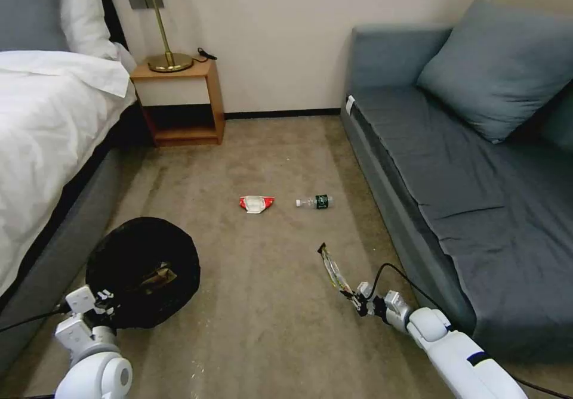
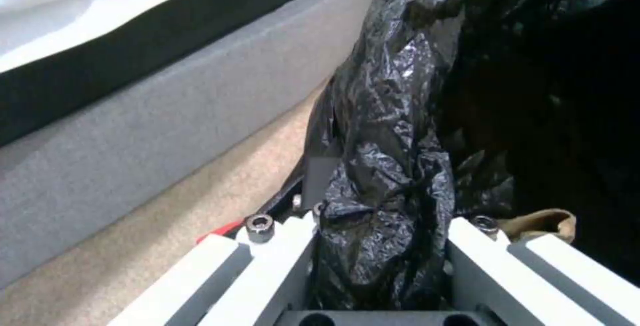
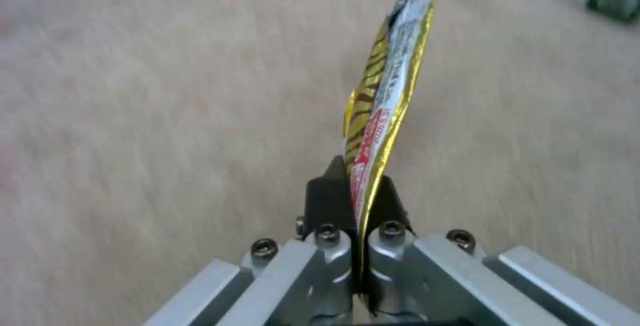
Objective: Pick up the trash bin, then pick up the garbage on the floor and place it into the trash bin.
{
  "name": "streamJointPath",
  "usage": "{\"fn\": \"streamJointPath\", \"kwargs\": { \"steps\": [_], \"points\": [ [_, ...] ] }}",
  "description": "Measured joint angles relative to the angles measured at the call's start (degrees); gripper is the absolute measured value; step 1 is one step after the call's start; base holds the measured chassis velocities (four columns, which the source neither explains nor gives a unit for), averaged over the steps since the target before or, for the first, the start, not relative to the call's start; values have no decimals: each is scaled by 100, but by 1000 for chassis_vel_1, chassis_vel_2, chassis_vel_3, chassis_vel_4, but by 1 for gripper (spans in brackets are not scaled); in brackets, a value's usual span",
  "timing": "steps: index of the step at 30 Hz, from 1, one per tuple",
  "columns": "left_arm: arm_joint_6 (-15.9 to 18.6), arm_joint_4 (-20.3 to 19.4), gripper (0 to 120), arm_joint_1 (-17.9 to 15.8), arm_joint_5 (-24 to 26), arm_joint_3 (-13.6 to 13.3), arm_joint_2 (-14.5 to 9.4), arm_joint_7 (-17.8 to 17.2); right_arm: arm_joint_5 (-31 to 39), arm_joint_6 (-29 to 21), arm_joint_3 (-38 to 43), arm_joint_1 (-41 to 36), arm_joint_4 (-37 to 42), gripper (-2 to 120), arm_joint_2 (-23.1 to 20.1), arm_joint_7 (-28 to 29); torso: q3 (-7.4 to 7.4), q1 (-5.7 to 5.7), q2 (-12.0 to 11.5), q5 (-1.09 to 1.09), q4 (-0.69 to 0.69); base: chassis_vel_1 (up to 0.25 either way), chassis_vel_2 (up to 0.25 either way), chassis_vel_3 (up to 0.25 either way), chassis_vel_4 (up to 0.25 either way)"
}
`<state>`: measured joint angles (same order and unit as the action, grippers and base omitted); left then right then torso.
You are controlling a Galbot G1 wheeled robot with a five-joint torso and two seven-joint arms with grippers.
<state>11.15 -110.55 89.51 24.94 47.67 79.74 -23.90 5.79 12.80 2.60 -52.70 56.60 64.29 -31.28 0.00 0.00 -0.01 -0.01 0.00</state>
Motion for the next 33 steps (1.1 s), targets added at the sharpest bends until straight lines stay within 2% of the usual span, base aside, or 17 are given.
{"fn": "streamJointPath", "kwargs": {
  "steps": [10, 14, 19, 24, 33],
  "points": [
    [4, 33, 1, -51, -77, -33, 25, 19, 766, -179, -923, 322, 1178, 0, -45, 288, 0, 0, 0, 0, 0, 0, 0, 0, 0],
    [4, 60, 1, -66, -89, -34, 28, 33, 1372, -269, -1783, 789, 1733, 0, 104, 846, 0, 0, 0, -1, 1, 0, 0, 0, 0],
    [16, 60, 1, -100, -83, -34, 25, 42, 1801, -368, -2590, 1376, 1857, 0, 310, 1259, 0, 0, 1, -1, 1, 0, 0, 0, 0],
    [27, 60, 1, -139, -52, -39, 27, 79, 2104, -393, -3200, 1749, 1733, 0, 569, 1435, 0, 0, 1, 1, 1, 0, 0, 0, 0],
    [-105, 77, 1, -174, 61, -53, 29, 214, 2131, -381, -3561, 1793, 1544, 0, 1015, 1450, 0, 0, 1, 0, 0, 0, 0, 0, 0]
  ]
}}
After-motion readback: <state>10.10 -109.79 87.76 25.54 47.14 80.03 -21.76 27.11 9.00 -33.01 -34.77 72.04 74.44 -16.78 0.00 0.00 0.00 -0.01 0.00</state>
